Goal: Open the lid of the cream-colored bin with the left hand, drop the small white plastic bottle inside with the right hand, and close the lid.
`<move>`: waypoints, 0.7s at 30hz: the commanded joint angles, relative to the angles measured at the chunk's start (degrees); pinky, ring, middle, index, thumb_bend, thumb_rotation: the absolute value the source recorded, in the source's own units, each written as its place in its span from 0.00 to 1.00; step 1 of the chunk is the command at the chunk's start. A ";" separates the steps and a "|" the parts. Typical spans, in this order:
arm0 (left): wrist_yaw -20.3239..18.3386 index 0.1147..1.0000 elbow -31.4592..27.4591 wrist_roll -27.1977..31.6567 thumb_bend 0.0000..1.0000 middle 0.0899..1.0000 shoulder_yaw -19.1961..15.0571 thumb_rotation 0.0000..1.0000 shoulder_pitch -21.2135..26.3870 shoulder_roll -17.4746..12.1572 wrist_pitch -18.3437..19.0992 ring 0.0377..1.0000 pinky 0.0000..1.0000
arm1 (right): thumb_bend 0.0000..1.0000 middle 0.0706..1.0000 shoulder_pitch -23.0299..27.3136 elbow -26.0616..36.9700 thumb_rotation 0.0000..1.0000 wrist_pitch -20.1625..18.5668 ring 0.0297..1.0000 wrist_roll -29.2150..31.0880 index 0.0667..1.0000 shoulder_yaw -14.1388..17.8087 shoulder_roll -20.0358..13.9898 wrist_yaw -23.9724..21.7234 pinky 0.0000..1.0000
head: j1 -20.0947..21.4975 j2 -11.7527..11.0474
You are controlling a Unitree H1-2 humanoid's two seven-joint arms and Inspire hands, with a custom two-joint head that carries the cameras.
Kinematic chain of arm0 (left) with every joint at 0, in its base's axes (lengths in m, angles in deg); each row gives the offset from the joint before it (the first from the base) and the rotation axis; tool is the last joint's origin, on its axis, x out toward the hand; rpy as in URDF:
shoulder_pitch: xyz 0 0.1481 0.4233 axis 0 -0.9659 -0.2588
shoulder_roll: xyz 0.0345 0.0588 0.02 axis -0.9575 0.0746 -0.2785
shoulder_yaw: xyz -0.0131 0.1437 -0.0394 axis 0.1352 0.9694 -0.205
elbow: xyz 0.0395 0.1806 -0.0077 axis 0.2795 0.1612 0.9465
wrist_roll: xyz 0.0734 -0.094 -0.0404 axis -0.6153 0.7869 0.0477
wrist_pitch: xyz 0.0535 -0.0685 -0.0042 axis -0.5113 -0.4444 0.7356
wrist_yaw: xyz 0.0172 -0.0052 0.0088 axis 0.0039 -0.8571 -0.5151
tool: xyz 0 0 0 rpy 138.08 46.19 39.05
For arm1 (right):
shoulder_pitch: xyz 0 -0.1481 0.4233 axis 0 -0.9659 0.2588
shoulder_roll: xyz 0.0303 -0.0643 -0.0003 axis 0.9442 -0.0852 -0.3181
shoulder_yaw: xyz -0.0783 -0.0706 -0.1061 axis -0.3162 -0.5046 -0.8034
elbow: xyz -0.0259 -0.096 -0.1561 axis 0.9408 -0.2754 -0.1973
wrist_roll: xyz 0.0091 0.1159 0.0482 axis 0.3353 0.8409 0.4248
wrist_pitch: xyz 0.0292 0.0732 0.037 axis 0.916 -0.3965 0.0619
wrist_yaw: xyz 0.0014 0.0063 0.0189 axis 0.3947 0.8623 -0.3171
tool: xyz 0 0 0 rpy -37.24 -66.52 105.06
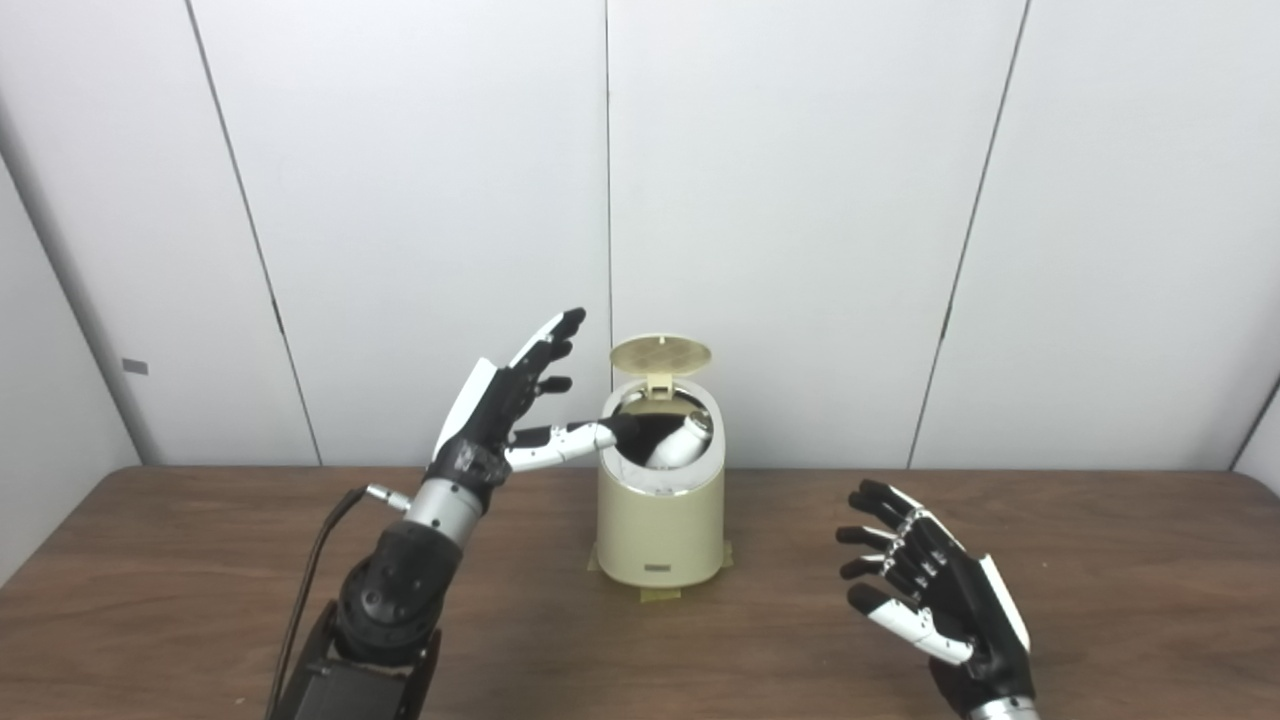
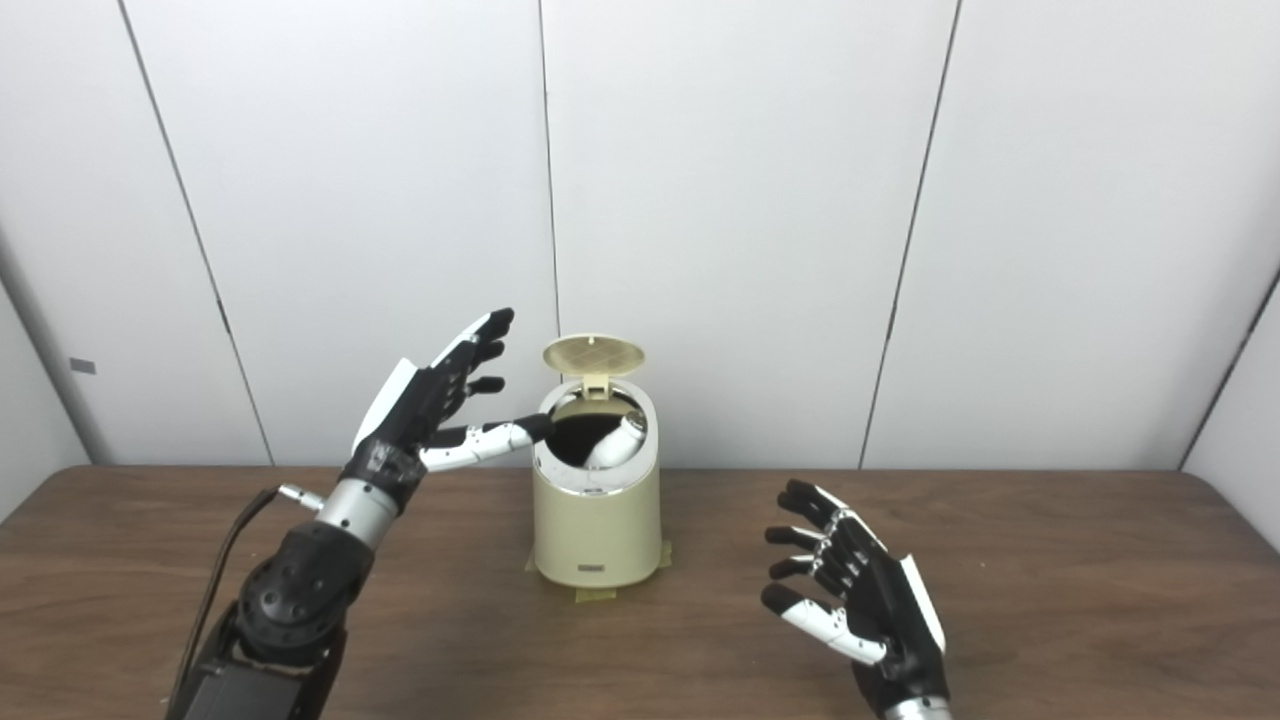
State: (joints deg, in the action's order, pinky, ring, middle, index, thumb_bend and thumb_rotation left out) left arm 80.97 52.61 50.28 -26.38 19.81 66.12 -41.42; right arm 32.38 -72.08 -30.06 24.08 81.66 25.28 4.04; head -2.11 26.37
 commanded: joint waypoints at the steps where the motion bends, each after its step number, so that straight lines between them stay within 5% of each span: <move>1: 0.98 0.99 1.90 -1.75 0.99 0.98 0.53 0.42 5.66 -0.85 -2.26 0.99 0.89 | 0.82 0.79 0.95 2.35 0.37 1.16 0.69 -0.22 0.76 0.06 0.29 0.62 0.52 | 0.08 0.00; 13: 0.87 0.94 11.51 -13.85 0.99 0.99 8.32 0.48 14.03 -3.35 -3.68 0.98 0.83 | 0.79 0.75 0.75 3.76 0.39 0.42 0.64 -1.95 0.74 -0.26 0.76 1.73 0.51 | 0.87 -0.12; 21: -2.65 0.90 10.59 -16.58 0.97 0.93 11.13 0.44 14.56 -6.11 -4.16 1.00 0.99 | 0.77 0.76 0.87 3.71 0.40 0.03 0.64 -2.81 0.75 -0.52 0.95 1.95 0.50 | 1.00 0.03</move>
State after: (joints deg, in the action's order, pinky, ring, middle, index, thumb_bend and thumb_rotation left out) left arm 78.27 65.28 34.26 -15.00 30.59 60.98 -43.90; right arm 31.69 -70.31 -30.48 21.50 81.18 26.35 5.40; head -1.14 26.37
